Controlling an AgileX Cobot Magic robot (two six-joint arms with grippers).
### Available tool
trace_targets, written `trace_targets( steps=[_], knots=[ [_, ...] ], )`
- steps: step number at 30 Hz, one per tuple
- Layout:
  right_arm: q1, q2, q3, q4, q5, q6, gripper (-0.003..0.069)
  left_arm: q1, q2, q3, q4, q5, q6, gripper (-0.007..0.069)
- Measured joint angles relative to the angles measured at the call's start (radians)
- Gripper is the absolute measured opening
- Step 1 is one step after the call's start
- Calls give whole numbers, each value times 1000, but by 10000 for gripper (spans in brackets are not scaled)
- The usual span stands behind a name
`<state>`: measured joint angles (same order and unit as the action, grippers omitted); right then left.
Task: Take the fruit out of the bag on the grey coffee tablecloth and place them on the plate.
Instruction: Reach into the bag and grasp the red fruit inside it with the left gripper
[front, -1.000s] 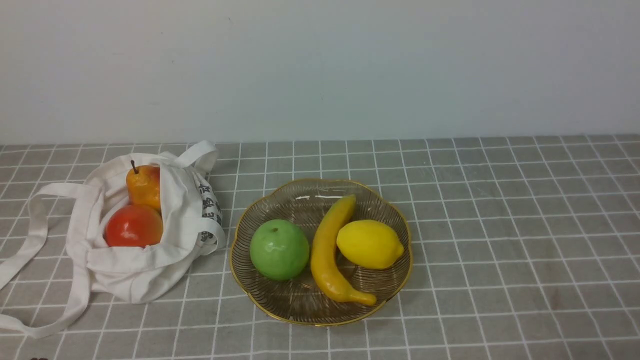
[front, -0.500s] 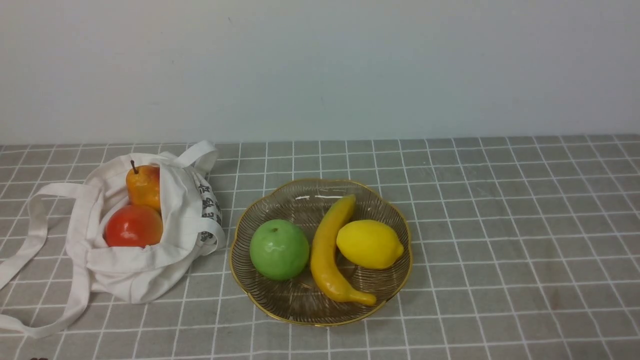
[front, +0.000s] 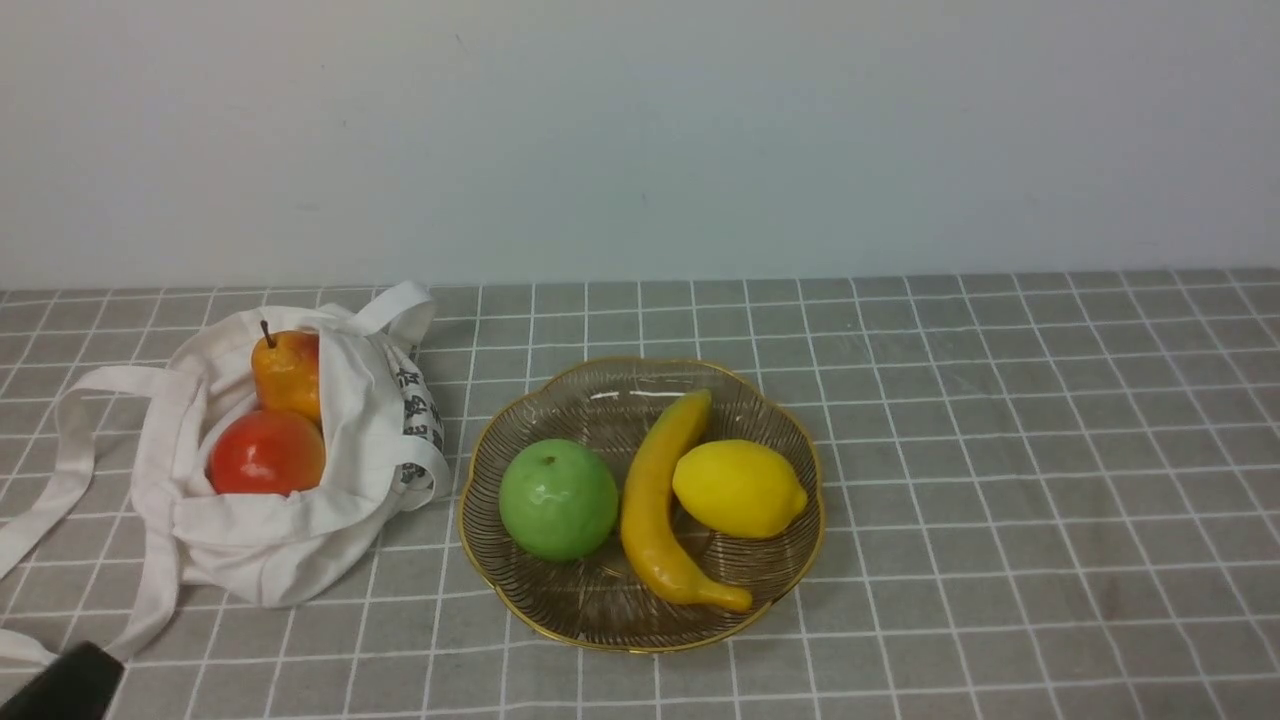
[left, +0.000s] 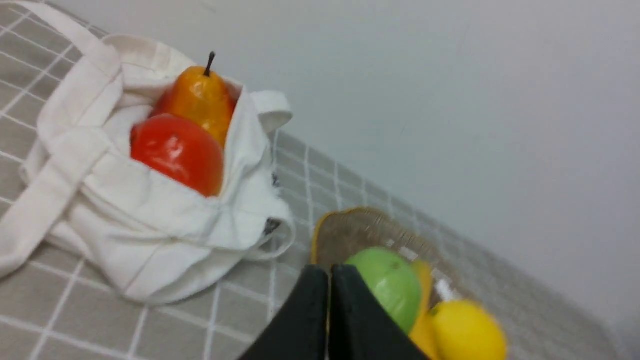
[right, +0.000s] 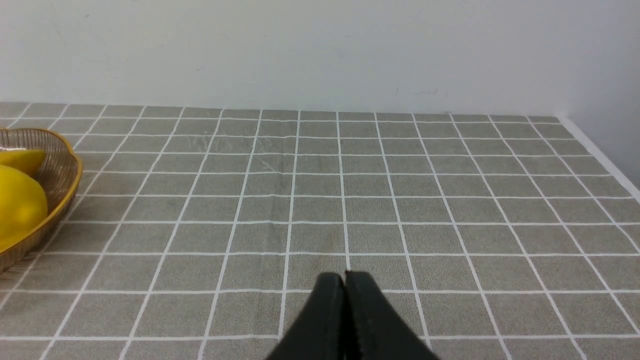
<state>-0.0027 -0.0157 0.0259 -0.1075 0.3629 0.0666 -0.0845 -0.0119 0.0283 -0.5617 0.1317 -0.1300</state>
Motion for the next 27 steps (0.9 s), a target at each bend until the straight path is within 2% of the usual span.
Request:
trace_targets(
  steps=[3,8,12,15,16,18,19,22,24,27],
  knots=[
    [0,0,0,0,0,0,-15,0,0,-13,-130,-191,-9,-8],
    [0,0,0,0,0,0,-15,0,11,-176,-123,-181,49,-8],
    [0,0,0,0,0,0,-15,0,159,-429,-42,73,194,-8],
    [0,0,0,0,0,0,-15,0,310,-549,19,273,230,-8],
    [0,0,0,0,0,0,-15,0,410,-622,75,431,237,-8],
    [0,0,0,0,0,0,-15,0,513,-672,126,559,241,-8],
    [0,0,0,0,0,0,-15,0,613,-712,191,662,241,-8],
    [0,0,0,0,0,0,-15,0,779,-772,313,784,233,-8],
    [0,0,0,0,0,0,-15,0,930,-833,393,849,164,-8],
    [0,0,0,0,0,0,-15,0,1034,-885,442,877,113,-7]
  ],
)
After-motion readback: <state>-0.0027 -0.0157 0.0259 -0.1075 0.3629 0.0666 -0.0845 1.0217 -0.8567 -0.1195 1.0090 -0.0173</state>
